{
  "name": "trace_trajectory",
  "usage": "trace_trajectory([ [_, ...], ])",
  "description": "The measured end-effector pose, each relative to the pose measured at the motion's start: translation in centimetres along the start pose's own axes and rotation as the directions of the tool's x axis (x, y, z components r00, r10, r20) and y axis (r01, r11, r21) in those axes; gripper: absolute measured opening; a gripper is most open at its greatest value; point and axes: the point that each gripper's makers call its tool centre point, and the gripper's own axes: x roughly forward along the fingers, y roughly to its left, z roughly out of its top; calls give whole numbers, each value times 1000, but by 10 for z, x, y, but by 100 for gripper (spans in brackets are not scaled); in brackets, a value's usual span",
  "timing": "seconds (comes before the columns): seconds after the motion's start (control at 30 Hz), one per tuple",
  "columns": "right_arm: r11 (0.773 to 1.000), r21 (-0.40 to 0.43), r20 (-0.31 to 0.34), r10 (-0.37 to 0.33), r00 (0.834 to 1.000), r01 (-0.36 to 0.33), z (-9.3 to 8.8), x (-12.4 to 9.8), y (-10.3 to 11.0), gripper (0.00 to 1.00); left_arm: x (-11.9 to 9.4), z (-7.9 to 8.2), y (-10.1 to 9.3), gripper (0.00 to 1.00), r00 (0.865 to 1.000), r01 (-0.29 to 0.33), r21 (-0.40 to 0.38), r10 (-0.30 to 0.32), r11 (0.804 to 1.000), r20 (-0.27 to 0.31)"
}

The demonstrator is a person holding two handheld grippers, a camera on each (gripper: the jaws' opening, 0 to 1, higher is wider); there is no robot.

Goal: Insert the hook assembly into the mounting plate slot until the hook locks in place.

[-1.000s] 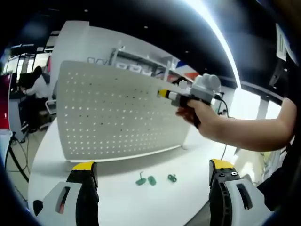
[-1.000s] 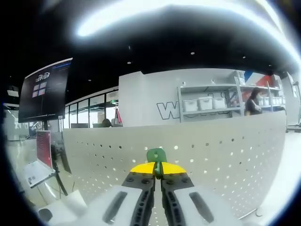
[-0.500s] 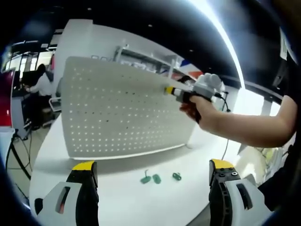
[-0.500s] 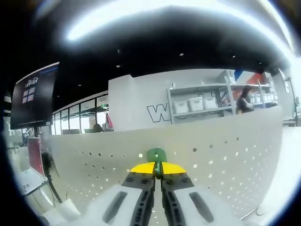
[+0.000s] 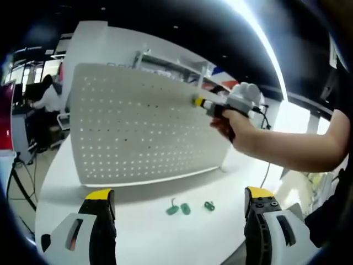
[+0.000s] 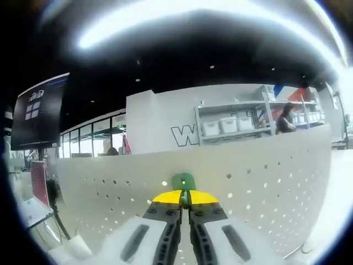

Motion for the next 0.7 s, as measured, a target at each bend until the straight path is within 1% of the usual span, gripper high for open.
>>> trace_trajectory([
  [0.3,999,33,15,-11,1000,10,-4,3,-2,0,0,-1,0,99,1000,-3,-5,3,1000,-1],
  [0.5,1000,9,7,-13,1000,13,-5,5,0,0,-2,-1,2,99,1000,-6,-5,6,1000,0],
  [0.57,1000,5,1,-19,1000,19,-6,5,0,1,-2,1,1,99,1000,-4,6,3,1000,6],
  [0.6,1000,-1,-2,-21,1000,21,-6,5,1,1,-2,1,0,99,1000,-2,10,2,1000,9],
  [0.63,997,-71,-26,-14,1000,12,-7,3,1,1,-2,3,-1,99,1000,5,7,-5,1000,13],
  [0.67,994,-110,-23,-24,999,22,-6,3,-1,1,-2,4,-3,100,1000,9,3,-9,1000,18],
  [0.7,994,-108,-24,-21,999,18,-7,2,2,1,-3,5,-3,100,1000,7,5,-8,1000,22],
])
